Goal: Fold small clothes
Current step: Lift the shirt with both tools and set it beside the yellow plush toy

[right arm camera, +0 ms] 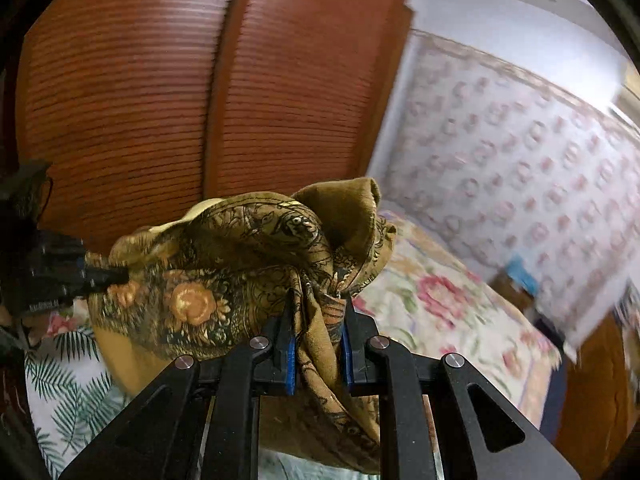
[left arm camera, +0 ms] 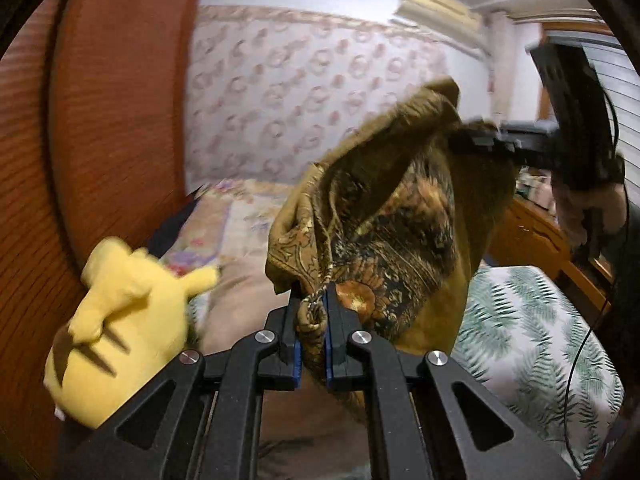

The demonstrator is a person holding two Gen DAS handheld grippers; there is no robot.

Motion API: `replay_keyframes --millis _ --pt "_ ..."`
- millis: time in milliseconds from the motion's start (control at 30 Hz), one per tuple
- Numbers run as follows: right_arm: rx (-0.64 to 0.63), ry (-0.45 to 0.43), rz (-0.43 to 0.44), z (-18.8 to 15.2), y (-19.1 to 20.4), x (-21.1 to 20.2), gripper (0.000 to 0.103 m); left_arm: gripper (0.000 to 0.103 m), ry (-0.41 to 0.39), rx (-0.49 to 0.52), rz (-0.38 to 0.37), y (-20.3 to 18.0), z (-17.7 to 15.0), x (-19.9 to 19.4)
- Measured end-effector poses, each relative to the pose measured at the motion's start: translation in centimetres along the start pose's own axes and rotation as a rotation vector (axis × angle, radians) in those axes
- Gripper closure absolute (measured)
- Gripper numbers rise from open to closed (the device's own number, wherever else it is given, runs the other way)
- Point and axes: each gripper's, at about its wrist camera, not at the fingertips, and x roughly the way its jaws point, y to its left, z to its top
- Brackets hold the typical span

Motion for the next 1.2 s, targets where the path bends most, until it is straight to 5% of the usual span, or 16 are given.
replay_keyframes --millis 200,400,467,533,600,667,733,800,833,900,1200 --pt "-0.110 0.074 0.075 3.1 1.7 8.9 0.086 0.094 0.051 -0.083 0.065 3.4 -3.5 0.5" --pt "-0.054 0.098 0.152 3.8 1.3 15.1 0.083 0.094 0.105 -0.109 0.105 4.4 -6.0 1.5" --pt "-0.017 0.110 0.152 3.5 0.6 16.4 0.068 0.094 0.122 -0.115 0.118 4.5 -6.0 2.0" --pt "0.019 0.121 0.133 2.9 0.2 17.4 0.037 0.094 0.132 -0.119 0.129 4.7 -5.9 2.4" --pt "0.036 0.112 0.114 2.5 0.3 17.3 0.032 0.093 0.134 -0.115 0.137 4.8 -5.9 2.5" --pt "0.050 0.113 0.096 1.7 -0.3 17.9 0.032 0.085 0.134 -0.107 0.140 5.0 -5.7 2.4" --pt "0.068 0.143 0.094 0.4 0.1 18.0 0.032 0.061 0.110 -0.089 0.144 4.8 -5.4 1.7" --pt "0.096 0.159 0.095 -0.8 -0.2 18.2 0.032 0.049 0.086 -0.069 0.145 4.4 -5.1 1.0" --pt "0.119 0.160 0.092 -1.5 -0.7 17.9 0.032 0.032 0.080 -0.058 0.142 4.2 -4.8 0.7" --pt "0.167 0.150 0.091 -2.5 0.0 16.7 0.032 0.019 0.063 -0.046 0.122 3.8 -4.4 0.3" --pt "0.303 0.064 0.018 -6.8 3.0 7.9 0.032 0.019 0.034 0.003 0.098 -0.6 -3.2 -1.4"
